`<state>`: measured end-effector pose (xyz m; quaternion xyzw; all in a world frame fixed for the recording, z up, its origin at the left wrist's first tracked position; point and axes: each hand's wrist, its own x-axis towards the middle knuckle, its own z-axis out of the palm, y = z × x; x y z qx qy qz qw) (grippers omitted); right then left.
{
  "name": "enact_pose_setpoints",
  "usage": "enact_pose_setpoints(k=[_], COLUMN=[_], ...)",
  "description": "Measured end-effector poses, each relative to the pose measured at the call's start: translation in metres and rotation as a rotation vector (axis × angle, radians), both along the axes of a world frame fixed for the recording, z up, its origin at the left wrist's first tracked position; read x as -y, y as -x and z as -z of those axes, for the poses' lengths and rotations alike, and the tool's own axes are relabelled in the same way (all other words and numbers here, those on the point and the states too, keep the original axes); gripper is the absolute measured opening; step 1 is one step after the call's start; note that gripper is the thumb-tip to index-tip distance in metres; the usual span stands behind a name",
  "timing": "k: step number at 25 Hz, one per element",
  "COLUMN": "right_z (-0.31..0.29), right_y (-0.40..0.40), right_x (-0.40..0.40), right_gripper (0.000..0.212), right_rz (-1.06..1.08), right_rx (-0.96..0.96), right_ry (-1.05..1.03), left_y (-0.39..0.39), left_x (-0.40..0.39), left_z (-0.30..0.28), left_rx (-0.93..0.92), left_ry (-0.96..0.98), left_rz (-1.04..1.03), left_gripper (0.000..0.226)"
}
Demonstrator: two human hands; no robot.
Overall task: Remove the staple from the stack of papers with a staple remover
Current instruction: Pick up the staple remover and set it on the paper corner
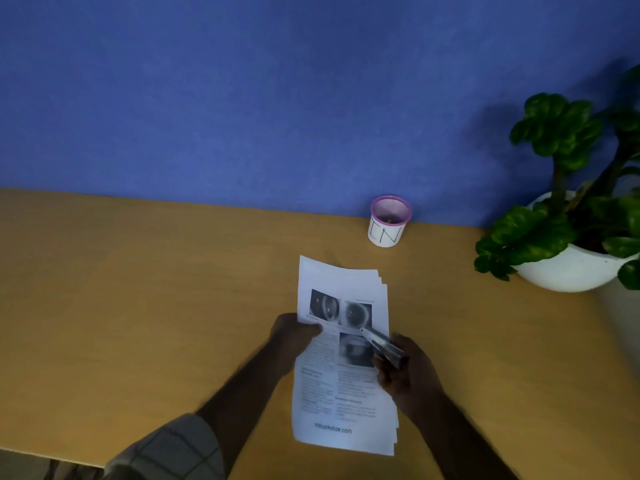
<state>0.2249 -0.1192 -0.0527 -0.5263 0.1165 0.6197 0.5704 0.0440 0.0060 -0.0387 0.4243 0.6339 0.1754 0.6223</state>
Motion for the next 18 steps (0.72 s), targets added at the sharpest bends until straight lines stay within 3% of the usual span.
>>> enact_pose_setpoints(k=[4,8,12,15,18], right_z=[-0.006,-0.019,-0.026,-0.028,-0.026], right_y=[-0.001,-0.004,-0.008,-0.011,-0.012], right_x=[0.003,0.004,0.006,0.009,0.013], right_gripper=[0.028,0.017,0.018,0.016,0.016], right_rz=[-0.041,-0.128,-0.2,-0.205,-0.211], right_rx=[-0.058,0.08,0.264,0.347,0.407], right_ry=[-0.082,-0.13,-0.152,-0.16,-0.155], left_y=[0.007,0.028,0.044,0.037,0.023], left_x=[-0.019,-0.054,-0.061,-0.049,-0.03], left_z=[-0.044,-0.114,-0.162,-0.158,-0.109], left_rx=[-0.235,-0.532,-0.564,-0.579,-0.575], left_ry=[-0.375,-0.914,-1.38,-1.504,-1.337], left_rz=[0.126,0.301,0.414,0.582,0.854], left_gripper=[0.022,0.031,0.049,0.053,0.055])
